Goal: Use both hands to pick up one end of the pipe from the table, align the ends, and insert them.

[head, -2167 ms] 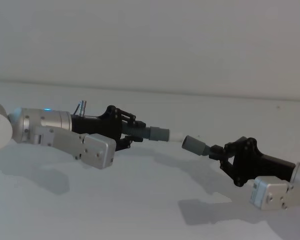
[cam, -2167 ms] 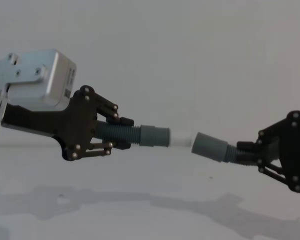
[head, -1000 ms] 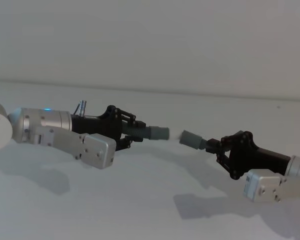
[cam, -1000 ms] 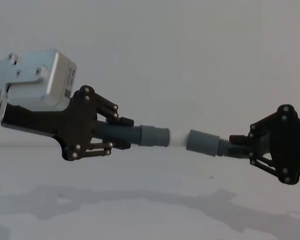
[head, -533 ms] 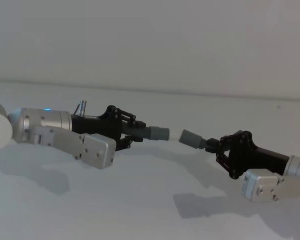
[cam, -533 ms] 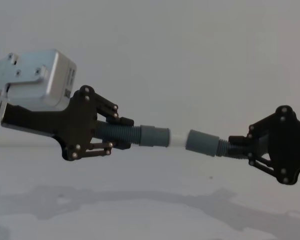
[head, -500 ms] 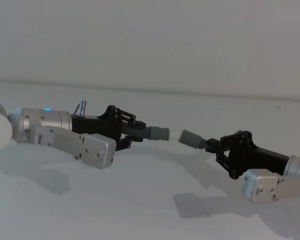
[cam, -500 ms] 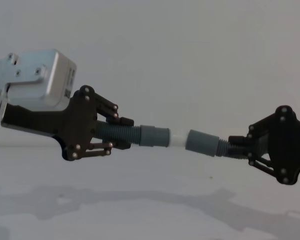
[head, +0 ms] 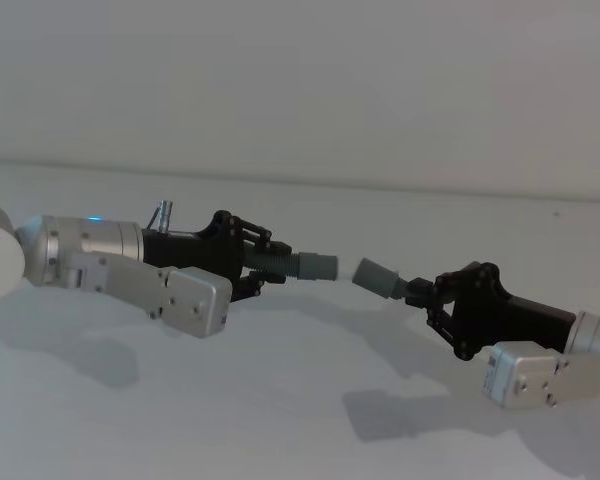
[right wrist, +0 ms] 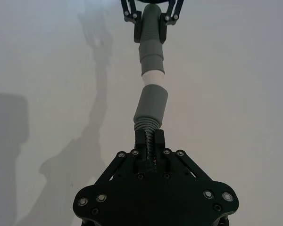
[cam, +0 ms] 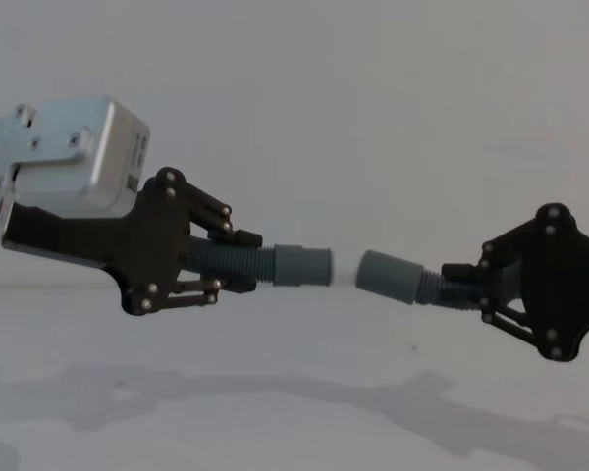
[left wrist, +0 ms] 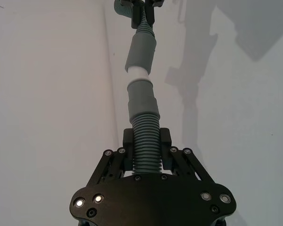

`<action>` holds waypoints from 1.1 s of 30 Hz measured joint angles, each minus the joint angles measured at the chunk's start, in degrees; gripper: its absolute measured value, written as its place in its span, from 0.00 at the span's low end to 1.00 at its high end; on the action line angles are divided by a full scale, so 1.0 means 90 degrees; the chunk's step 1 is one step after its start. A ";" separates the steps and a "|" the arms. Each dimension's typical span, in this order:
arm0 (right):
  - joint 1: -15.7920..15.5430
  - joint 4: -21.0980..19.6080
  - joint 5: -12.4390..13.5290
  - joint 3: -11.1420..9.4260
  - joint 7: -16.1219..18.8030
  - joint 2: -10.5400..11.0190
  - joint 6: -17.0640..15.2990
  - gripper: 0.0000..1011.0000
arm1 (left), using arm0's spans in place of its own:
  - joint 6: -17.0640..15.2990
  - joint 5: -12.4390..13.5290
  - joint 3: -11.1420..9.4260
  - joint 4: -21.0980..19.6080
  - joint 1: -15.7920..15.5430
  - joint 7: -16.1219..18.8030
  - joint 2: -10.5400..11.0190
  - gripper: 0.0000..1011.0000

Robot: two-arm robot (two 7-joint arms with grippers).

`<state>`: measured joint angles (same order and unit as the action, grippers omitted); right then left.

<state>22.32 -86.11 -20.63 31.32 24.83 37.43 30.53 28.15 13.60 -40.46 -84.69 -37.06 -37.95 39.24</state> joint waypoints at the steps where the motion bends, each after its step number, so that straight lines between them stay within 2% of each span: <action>1: 0.0001 0.0005 0.0011 0.0000 0.0000 -0.0008 0.0023 0.08 | 0.0000 0.0000 0.0001 0.0000 0.0000 0.0000 0.0000 0.30; 33: 0.0021 0.0064 0.0089 -0.0021 -0.0014 -0.0071 0.0217 0.07 | 0.0000 0.0000 -0.0001 0.0000 0.0000 0.0000 0.0000 0.30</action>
<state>22.51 -85.53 -19.83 31.13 24.71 36.79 32.48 28.15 13.60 -40.47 -84.70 -37.07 -37.94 39.23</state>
